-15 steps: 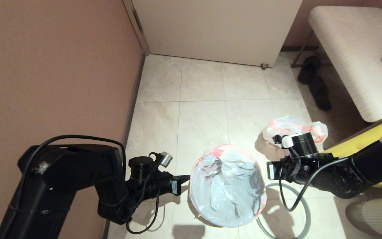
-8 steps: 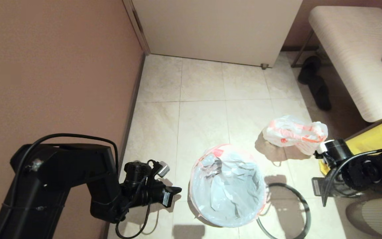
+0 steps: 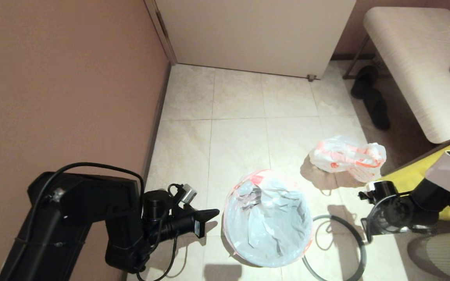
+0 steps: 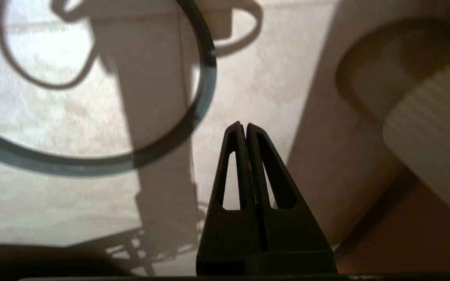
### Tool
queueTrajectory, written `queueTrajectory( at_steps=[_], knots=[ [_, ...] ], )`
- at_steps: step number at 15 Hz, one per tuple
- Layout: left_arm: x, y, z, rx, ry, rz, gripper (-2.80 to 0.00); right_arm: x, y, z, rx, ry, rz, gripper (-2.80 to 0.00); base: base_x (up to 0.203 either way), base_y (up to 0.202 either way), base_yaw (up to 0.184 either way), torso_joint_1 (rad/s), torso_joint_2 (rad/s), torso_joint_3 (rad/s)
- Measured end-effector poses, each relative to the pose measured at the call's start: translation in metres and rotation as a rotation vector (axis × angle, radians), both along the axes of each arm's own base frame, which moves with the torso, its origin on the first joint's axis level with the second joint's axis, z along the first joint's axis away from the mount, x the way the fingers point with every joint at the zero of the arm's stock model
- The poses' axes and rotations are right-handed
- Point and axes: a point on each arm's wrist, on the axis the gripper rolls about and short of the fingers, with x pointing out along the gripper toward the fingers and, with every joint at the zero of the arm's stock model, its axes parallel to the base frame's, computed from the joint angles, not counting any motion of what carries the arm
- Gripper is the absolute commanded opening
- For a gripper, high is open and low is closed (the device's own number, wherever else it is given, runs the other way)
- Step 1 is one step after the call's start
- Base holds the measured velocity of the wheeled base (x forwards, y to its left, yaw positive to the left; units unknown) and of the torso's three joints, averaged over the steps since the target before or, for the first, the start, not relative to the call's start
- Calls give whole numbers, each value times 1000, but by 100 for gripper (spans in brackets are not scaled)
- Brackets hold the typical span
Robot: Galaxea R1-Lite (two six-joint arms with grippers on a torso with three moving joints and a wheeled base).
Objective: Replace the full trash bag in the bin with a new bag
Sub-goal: Place the trash can ring on the trash can
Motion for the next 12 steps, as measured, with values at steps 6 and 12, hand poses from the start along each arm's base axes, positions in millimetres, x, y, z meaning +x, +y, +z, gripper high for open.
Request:
queueTrajectory(
  at_steps=[6,12],
  knots=[
    [2,-1,13,-156,119,15,-280,59,-11,-66,-22,59,90,-280,0,0,0,0,0,0],
    [2,2,21,-185,127,7,-280,45,-18,-122,-49,219,265,-280,0,0,0,0,0,0]
  ],
)
